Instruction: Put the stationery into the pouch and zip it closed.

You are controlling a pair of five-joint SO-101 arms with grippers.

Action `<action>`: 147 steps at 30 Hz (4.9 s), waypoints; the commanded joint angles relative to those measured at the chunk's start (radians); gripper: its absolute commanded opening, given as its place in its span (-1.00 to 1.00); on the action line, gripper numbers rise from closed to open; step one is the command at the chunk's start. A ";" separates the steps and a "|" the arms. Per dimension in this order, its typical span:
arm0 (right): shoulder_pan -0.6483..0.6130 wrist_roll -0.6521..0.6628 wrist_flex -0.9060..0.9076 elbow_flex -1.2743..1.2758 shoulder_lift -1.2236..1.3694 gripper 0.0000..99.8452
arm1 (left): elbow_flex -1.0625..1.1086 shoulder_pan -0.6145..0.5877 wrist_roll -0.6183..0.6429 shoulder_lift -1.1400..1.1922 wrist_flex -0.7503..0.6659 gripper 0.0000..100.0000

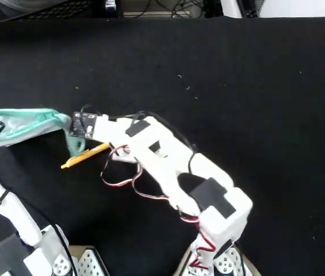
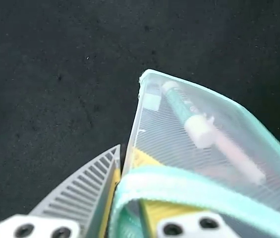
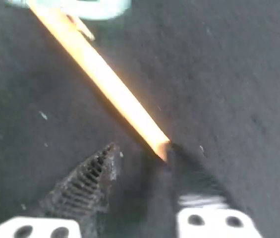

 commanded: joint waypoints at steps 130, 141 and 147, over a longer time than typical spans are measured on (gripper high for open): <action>-0.144 -0.525 -0.707 0.501 -1.394 -0.98 | -0.191 0.661 0.077 0.164 0.109 -0.94; -0.190 -0.522 -0.712 0.591 -1.394 -0.98 | -0.191 0.659 0.077 0.164 0.109 -0.94; -0.206 -0.523 -0.704 0.420 -1.391 -0.98 | -0.165 0.659 0.077 0.158 0.109 -0.94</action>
